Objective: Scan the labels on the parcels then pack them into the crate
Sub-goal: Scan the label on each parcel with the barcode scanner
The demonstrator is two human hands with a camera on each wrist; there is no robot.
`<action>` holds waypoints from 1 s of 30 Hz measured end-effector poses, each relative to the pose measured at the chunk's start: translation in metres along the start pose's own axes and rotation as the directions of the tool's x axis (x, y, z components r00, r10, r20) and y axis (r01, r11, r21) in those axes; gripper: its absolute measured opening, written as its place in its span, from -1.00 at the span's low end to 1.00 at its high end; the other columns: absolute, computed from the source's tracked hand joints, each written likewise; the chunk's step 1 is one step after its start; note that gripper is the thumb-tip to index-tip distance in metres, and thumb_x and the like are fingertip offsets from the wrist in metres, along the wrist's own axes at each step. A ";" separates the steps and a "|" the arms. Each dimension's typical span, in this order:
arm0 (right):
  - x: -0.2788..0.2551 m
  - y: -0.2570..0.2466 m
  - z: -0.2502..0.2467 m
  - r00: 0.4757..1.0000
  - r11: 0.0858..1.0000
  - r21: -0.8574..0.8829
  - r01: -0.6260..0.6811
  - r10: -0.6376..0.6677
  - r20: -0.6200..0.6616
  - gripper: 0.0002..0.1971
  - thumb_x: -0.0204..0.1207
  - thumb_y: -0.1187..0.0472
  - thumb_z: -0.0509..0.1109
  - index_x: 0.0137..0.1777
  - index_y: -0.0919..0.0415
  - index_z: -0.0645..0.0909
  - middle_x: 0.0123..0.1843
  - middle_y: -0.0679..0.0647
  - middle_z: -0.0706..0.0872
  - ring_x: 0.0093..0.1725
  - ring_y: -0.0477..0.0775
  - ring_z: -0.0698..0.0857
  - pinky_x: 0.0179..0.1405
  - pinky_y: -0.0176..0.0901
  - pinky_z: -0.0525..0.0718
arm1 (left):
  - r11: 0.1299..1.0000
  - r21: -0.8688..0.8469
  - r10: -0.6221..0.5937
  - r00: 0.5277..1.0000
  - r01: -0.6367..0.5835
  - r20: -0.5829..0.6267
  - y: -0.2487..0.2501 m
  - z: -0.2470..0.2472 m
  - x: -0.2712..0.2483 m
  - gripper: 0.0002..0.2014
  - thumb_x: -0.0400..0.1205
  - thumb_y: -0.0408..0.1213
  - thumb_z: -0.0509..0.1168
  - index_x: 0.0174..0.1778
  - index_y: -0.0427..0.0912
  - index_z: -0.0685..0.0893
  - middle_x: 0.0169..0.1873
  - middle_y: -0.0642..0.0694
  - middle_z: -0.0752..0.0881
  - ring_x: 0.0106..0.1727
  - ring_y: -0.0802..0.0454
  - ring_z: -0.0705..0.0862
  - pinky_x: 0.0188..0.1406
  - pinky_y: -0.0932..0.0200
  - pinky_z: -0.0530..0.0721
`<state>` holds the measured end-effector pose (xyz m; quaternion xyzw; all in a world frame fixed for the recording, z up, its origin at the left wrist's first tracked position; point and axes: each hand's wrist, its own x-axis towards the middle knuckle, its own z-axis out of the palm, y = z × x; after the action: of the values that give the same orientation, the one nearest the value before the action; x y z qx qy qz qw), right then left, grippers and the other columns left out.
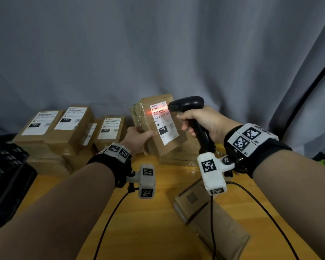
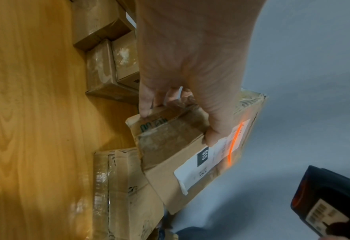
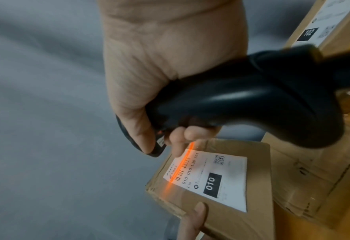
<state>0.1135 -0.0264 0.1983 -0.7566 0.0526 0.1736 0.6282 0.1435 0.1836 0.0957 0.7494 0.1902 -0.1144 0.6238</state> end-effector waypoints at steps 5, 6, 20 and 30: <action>0.001 0.000 0.002 1.000 0.996 -0.087 -0.014 0.015 0.012 -0.91 0.47 0.29 0.45 -0.22 0.30 0.66 -0.45 0.12 0.65 -0.57 -0.04 0.54 -0.53 -0.28 0.54 | 1.000 0.012 0.002 1.000 -0.002 0.006 -0.003 0.002 0.005 0.06 0.09 0.12 0.58 0.51 -0.16 0.36 0.22 -0.06 0.68 0.15 -0.03 0.69 -0.23 0.08 0.72; 0.001 0.001 0.003 1.000 0.995 -0.096 -0.015 0.017 0.012 -0.91 0.47 0.29 0.46 -0.22 0.29 0.67 -0.45 0.11 0.65 -0.57 -0.04 0.54 -0.53 -0.28 0.54 | 1.000 0.017 0.009 1.000 -0.009 0.003 -0.004 0.002 0.007 0.10 0.03 0.16 0.57 0.50 -0.15 0.37 0.21 -0.05 0.69 0.16 -0.04 0.69 -0.21 0.06 0.73; 0.001 0.003 0.002 1.000 0.998 -0.069 -0.008 0.009 0.017 -0.92 0.46 0.31 0.44 -0.23 0.30 0.65 -0.47 0.12 0.63 -0.58 -0.03 0.52 -0.55 -0.27 0.52 | 0.998 0.030 0.047 0.999 -0.047 -0.005 -0.010 0.002 0.014 -0.33 0.47 -0.11 0.51 0.46 -0.22 0.45 0.18 -0.08 0.71 -0.01 0.10 0.67 -0.37 0.18 0.62; -0.001 0.003 -0.003 1.000 0.996 -0.088 -0.010 0.013 0.025 -0.86 0.45 0.29 0.45 -0.32 0.28 0.62 -0.48 0.10 0.63 -0.58 -0.05 0.53 -0.56 -0.28 0.53 | 0.997 0.055 0.047 0.999 -0.046 -0.015 -0.010 0.004 0.010 -0.22 0.44 -0.08 0.54 0.51 -0.24 0.37 0.24 -0.10 0.68 -0.02 0.11 0.67 -0.56 0.29 0.63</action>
<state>0.1123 -0.0299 0.1961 -0.7809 0.0413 0.1889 0.5939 0.1482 0.1831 0.0816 0.7712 0.1746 -0.0989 0.6041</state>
